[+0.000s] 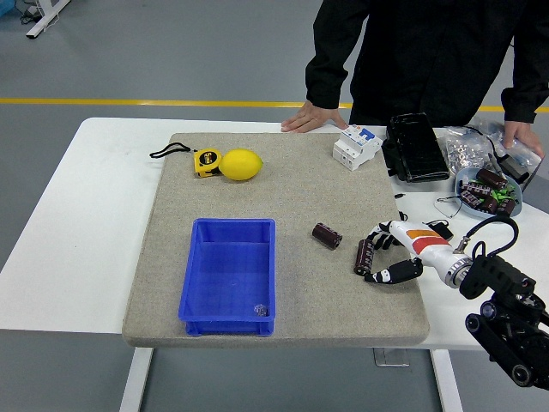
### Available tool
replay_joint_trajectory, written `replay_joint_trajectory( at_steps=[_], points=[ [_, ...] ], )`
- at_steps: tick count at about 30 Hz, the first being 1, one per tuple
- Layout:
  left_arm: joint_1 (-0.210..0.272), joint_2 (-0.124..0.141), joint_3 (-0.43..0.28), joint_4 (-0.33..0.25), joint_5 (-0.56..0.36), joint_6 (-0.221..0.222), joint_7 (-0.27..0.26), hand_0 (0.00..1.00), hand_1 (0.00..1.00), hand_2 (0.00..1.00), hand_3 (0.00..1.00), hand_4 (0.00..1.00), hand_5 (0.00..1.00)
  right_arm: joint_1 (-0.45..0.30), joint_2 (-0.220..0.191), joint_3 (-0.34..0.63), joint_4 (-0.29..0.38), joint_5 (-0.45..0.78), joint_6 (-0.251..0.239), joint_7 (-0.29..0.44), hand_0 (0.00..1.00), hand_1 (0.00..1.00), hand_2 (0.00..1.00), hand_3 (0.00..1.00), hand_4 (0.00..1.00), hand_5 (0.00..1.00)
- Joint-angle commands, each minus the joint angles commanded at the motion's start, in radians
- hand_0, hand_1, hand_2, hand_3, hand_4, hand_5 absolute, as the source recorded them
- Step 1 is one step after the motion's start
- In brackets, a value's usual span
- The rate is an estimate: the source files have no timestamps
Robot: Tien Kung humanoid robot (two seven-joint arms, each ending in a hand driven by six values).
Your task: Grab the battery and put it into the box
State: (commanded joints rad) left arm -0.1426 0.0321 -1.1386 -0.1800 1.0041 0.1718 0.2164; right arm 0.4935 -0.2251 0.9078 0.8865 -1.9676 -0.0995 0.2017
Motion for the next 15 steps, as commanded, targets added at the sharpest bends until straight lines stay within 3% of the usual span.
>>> replay_joint_trajectory(
  at_steps=[15],
  points=[
    [0.002,0.001,-0.002,0.000,0.002,-0.002,0.000,0.726,0.685,0.687,0.588,0.635,0.544,0.001,-0.004,0.002,0.023,0.011,0.007,-0.005,0.345,0.450,0.517,0.515,0.998,0.319]
  ],
)
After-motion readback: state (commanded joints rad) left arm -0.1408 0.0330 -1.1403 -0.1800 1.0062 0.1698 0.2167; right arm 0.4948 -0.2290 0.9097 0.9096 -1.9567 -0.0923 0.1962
